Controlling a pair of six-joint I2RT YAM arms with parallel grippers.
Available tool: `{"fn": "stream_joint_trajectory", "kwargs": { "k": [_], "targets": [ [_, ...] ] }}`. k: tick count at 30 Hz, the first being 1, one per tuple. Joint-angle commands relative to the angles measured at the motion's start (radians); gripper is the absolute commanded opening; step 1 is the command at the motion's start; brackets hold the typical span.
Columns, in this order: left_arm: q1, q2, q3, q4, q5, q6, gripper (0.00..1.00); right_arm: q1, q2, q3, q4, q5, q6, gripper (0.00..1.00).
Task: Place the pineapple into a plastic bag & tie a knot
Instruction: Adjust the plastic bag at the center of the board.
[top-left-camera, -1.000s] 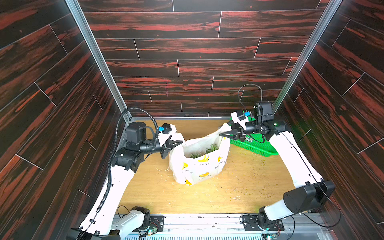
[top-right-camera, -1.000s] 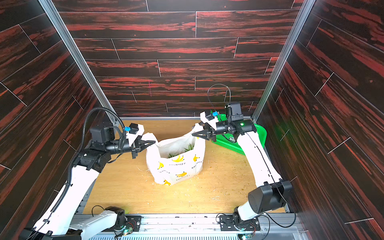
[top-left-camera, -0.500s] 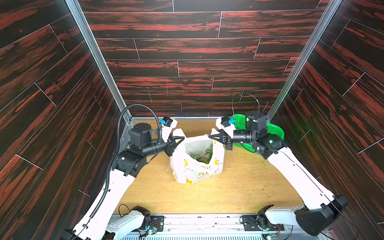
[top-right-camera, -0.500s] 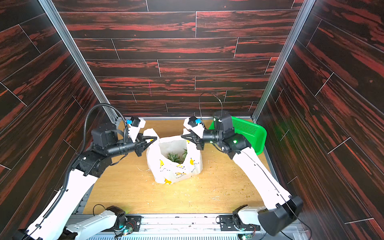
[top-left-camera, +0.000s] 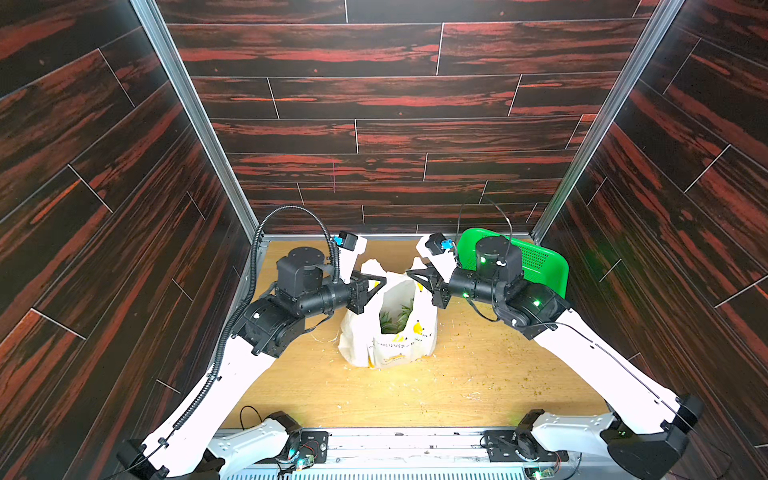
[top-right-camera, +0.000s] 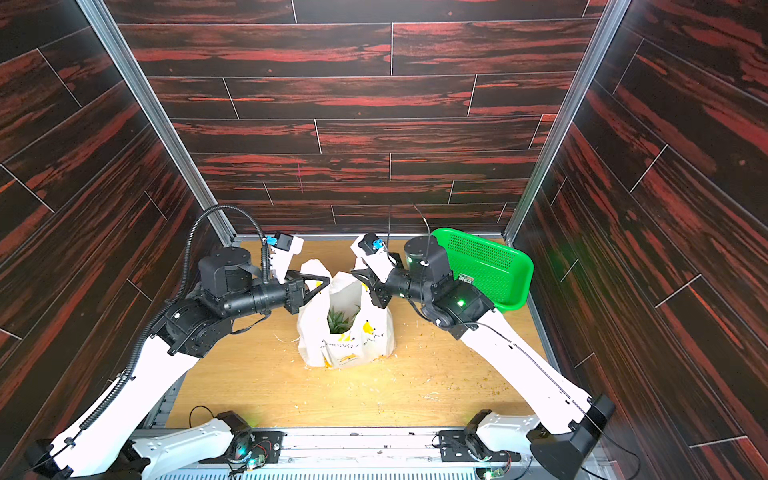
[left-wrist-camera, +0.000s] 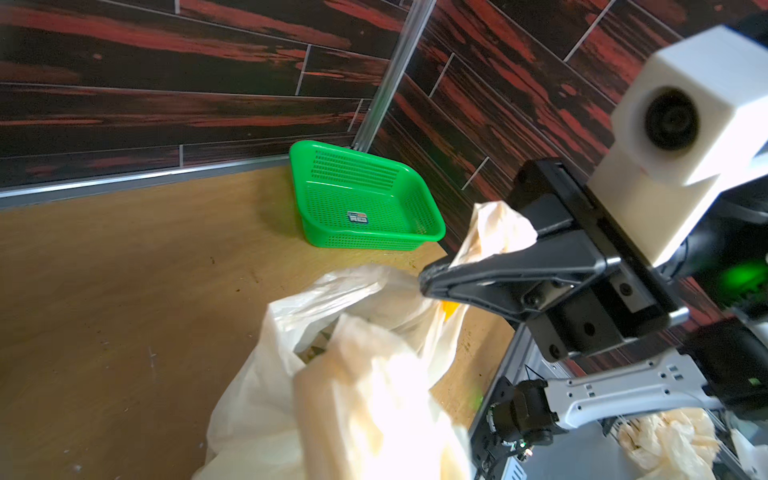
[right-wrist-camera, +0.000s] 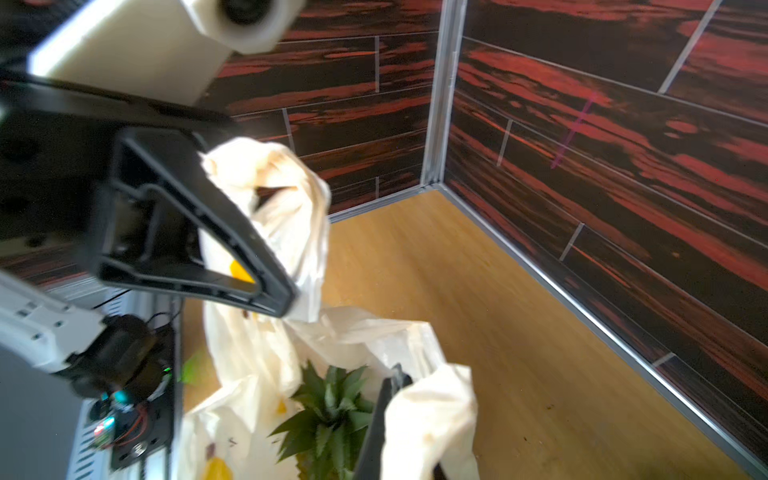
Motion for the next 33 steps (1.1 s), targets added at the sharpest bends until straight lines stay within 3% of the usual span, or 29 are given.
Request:
{"fn": "stream_joint_trajectory", "kwargs": {
  "k": [1, 5, 9, 12, 17, 20, 25, 33],
  "targets": [
    [-0.001, -0.011, 0.005, -0.053, -0.066, 0.095, 0.11, 0.003, -0.029, -0.052, 0.052, 0.097, 0.006, 0.0],
    [0.0, -0.061, -0.055, -0.103, -0.093, 0.231, 0.23, 0.0, -0.056, -0.083, 0.042, 0.108, -0.032, 0.0],
    [0.015, -0.153, -0.125, -0.083, -0.084, 0.37, 0.6, -0.016, -0.075, -0.077, 0.01, 0.076, -0.064, 0.0],
    [0.085, -0.223, -0.175, -0.04, 0.01, 0.463, 0.69, -0.039, -0.074, -0.06, -0.02, 0.037, -0.082, 0.0],
    [0.29, -0.247, -0.201, -0.028, 0.285, 0.554, 0.71, -0.069, -0.056, -0.021, -0.059, -0.032, -0.098, 0.0],
    [0.312, -0.223, -0.197, -0.032, 0.346, 0.616, 0.72, -0.074, -0.044, 0.001, -0.077, -0.063, -0.108, 0.0],
    [0.346, -0.157, -0.134, -0.193, 0.487, 0.757, 0.72, -0.08, -0.025, 0.032, -0.108, -0.113, -0.125, 0.0],
    [0.408, -0.1, -0.105, -0.13, 0.609, 0.806, 0.7, -0.119, 0.007, 0.062, -0.146, -0.202, -0.155, 0.0]
  ]
}}
